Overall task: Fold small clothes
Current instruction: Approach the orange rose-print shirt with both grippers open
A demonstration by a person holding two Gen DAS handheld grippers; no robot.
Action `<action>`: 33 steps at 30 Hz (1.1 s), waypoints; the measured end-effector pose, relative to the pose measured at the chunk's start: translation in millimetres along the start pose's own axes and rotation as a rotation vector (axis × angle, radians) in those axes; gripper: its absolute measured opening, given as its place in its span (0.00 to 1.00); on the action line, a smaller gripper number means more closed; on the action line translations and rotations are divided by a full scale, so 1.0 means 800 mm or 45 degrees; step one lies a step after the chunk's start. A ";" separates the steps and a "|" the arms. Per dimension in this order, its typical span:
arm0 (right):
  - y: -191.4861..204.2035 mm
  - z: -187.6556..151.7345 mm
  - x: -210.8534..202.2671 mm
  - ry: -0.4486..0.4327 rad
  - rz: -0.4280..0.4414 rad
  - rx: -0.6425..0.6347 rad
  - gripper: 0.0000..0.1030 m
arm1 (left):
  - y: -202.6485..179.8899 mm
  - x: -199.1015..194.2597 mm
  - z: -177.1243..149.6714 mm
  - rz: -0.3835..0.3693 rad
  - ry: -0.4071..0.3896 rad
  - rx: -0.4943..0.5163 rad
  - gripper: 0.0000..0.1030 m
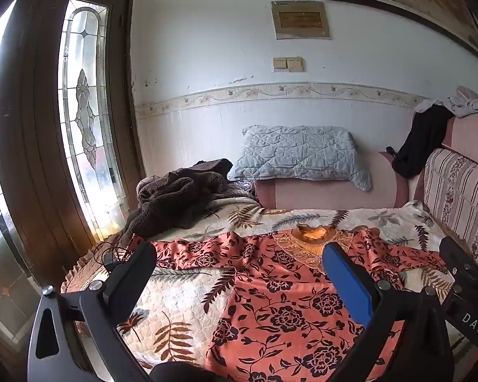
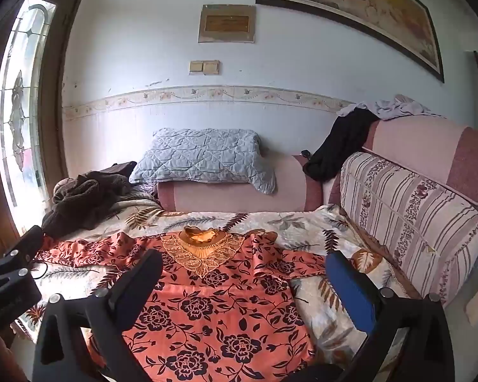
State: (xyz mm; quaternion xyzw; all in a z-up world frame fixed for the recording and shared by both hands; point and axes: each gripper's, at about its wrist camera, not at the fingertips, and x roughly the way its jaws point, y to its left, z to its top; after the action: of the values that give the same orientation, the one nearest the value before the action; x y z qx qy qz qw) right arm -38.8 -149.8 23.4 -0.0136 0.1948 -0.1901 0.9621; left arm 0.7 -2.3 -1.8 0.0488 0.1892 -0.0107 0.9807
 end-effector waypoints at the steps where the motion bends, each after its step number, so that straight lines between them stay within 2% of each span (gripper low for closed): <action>1: -0.001 0.001 0.002 0.002 0.001 0.001 1.00 | -0.002 0.001 -0.001 -0.001 0.001 0.005 1.00; 33: 0.007 -0.006 0.029 0.067 0.033 -0.005 1.00 | 0.003 0.027 -0.008 0.040 0.047 0.027 1.00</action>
State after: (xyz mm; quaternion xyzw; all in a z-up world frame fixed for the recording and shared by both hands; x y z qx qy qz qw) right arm -18.9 -152.6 9.8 -0.0080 0.2206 -0.1775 0.9590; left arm 18.5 1.1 -15.8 0.0624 0.2065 0.0036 0.9765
